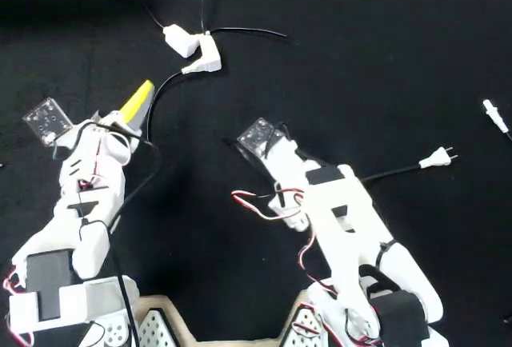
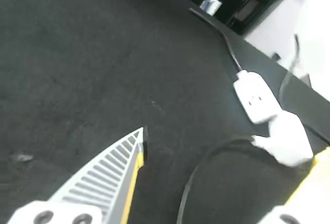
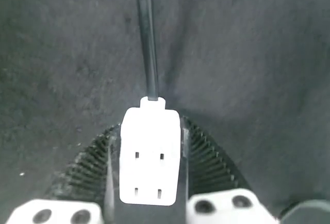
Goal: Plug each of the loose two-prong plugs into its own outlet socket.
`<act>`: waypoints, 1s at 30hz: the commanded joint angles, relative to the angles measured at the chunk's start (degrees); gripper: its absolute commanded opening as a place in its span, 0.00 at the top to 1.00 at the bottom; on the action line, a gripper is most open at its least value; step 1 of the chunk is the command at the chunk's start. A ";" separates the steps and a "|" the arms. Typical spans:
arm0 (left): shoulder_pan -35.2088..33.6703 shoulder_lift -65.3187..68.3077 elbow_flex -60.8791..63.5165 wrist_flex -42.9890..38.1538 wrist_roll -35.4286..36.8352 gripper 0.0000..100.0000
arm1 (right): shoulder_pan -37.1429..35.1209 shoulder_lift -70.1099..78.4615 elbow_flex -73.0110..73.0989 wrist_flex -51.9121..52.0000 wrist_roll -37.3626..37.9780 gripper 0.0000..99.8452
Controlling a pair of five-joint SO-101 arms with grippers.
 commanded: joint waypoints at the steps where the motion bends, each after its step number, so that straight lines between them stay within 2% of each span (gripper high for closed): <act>1: -3.47 -0.88 -0.75 -1.58 -0.26 0.53 | -4.40 0.22 -1.63 -3.43 1.67 0.97; 5: -4.44 -1.14 -0.75 -1.67 -0.18 0.53 | -8.09 0.57 -7.69 -5.36 -3.16 0.97; 9: -4.18 -3.69 0.57 -1.58 -0.18 0.53 | -7.74 6.99 -17.45 -5.01 -19.43 0.97; 16: -4.09 -5.19 1.27 -1.58 -0.18 0.53 | -7.82 31.69 -35.56 -5.80 -39.82 0.97; 23: -4.09 -5.19 1.10 -1.58 -0.18 0.53 | -9.05 48.66 -62.73 10.20 -58.20 0.99; 30: -3.30 -5.10 1.01 -1.58 -0.44 0.53 | -8.44 61.05 -77.58 12.57 -65.58 0.99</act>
